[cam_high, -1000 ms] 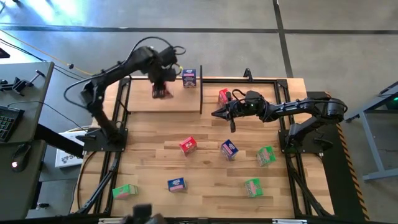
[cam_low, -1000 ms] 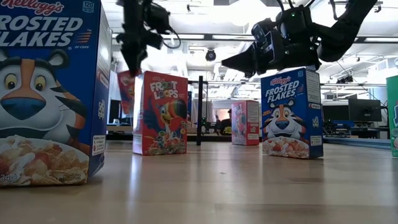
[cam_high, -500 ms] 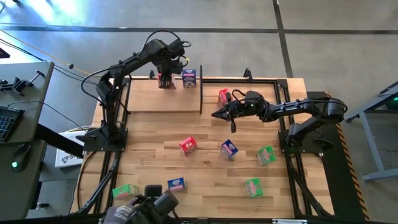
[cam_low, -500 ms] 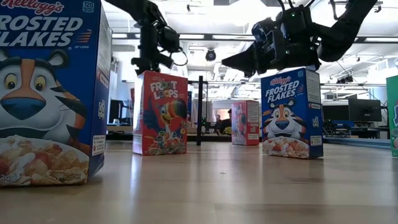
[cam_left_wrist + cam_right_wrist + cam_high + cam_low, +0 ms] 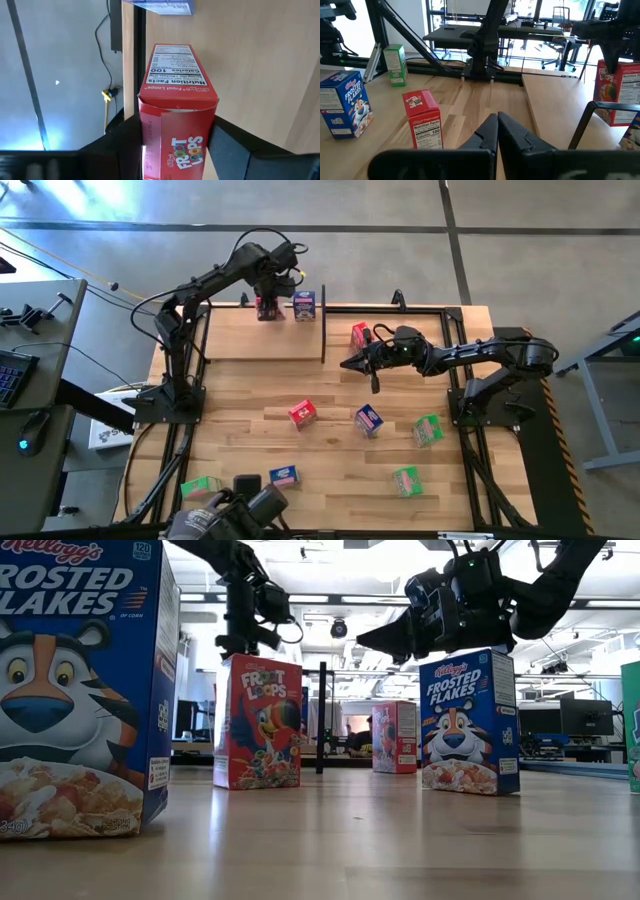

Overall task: Stack cereal on shelf
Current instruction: Put the bottom left red cereal box on the shelf

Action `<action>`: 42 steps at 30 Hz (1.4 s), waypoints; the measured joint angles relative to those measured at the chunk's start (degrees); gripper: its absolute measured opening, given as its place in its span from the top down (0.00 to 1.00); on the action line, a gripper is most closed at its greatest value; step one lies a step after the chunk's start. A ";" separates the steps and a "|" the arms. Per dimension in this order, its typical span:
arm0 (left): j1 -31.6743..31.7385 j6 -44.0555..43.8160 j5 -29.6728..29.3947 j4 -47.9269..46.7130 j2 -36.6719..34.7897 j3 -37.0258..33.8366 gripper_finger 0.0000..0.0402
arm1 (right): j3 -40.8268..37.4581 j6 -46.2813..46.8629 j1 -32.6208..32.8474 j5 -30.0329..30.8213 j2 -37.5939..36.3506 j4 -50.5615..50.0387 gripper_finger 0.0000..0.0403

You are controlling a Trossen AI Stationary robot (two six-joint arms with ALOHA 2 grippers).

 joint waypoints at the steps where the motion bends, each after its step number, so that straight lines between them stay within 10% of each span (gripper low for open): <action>1: 0.00 0.00 0.00 0.23 0.00 0.02 0.52 | 0.00 0.01 -0.02 0.00 0.00 0.00 1.00; 42: 0.16 -5.34 2.13 1.12 -1.38 -0.05 0.41 | 0.00 -1.55 1.60 -1.67 -0.02 1.01 1.00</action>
